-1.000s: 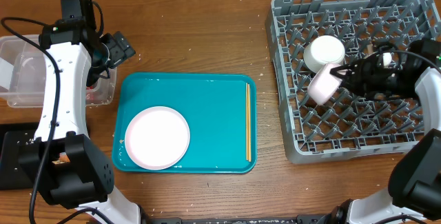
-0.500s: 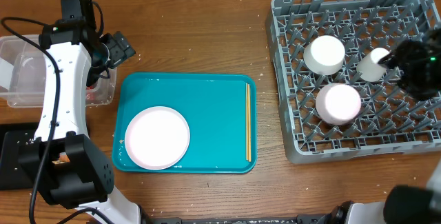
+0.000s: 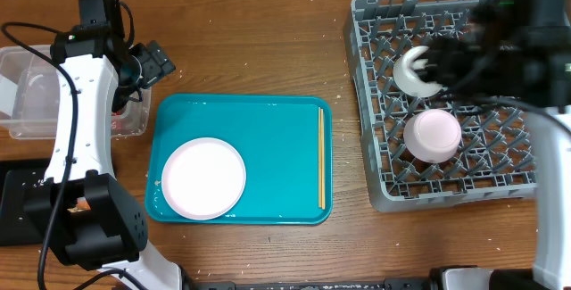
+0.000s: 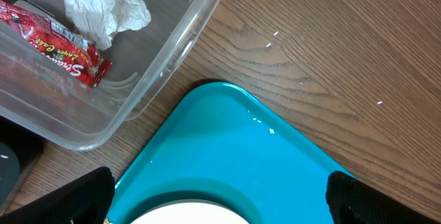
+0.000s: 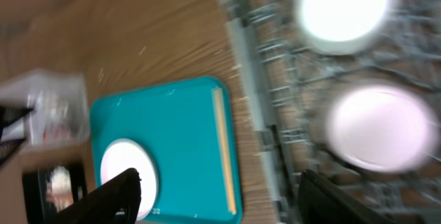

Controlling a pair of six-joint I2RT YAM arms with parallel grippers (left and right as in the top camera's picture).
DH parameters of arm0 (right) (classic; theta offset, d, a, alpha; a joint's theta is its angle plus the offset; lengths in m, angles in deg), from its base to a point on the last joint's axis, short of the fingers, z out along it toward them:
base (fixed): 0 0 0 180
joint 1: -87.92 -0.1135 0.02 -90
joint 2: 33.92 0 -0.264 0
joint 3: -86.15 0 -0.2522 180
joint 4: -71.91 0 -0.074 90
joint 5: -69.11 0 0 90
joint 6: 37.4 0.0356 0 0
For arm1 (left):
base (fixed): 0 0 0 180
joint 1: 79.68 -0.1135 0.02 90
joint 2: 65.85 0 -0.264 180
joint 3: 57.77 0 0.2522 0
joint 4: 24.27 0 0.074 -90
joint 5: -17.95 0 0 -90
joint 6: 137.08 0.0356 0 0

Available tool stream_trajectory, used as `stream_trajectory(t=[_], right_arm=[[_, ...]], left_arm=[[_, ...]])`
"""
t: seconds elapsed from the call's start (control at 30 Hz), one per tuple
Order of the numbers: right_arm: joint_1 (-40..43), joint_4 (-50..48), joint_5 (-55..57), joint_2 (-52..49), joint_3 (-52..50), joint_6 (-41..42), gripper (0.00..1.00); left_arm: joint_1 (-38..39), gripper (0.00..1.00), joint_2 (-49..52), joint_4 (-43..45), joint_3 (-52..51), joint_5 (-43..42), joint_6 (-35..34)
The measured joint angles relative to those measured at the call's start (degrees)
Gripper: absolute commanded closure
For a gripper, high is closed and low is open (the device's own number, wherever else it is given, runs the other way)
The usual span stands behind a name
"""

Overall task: Sort waste into correct bins and load items into the dishwasher
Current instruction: 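Move the right gripper to the chopsticks on the teal tray and grasp them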

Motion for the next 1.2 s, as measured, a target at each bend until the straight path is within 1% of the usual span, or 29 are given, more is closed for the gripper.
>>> stream_trajectory(t=[0.07,0.17,0.27,0.43,0.63,0.77,1.0,1.2], right_arm=[[-5.27,-2.40,1.46,-0.90,-1.60,1.31,0.22],[-11.89,-6.49,4.13,-3.63,-4.66,3.85,0.23],[-16.55,-9.05,5.88,-8.48,-6.78,5.79,0.25],[-21.90,-10.32,7.13,-19.30,-7.50,7.15,0.29],[-25.20,-10.80,7.45,-29.31,-7.80,7.76,0.30],[-25.62,-10.84,7.45,-32.65,-7.96,7.96,0.30],[-26.12,-14.12,7.50,-33.59,-8.74,7.98,0.30],[-26.77,-16.92,6.71,-33.62,-11.78,8.04,0.30]], left_arm=[[0.00,0.00,0.00,0.00,0.00,0.00,0.00],[0.00,0.00,-0.02,0.00,0.00,0.00,0.00],[0.00,0.00,-0.02,-0.02,0.00,0.00,0.00],[0.00,0.00,-0.02,0.00,0.00,0.00,0.00],[0.00,0.00,-0.02,0.00,0.00,0.00,0.00],[0.00,0.00,-0.02,0.00,0.00,0.00,0.00],[0.00,0.00,0.00,0.00,0.00,0.00,0.00],[0.00,0.00,0.00,0.00,0.00,0.00,0.00]])
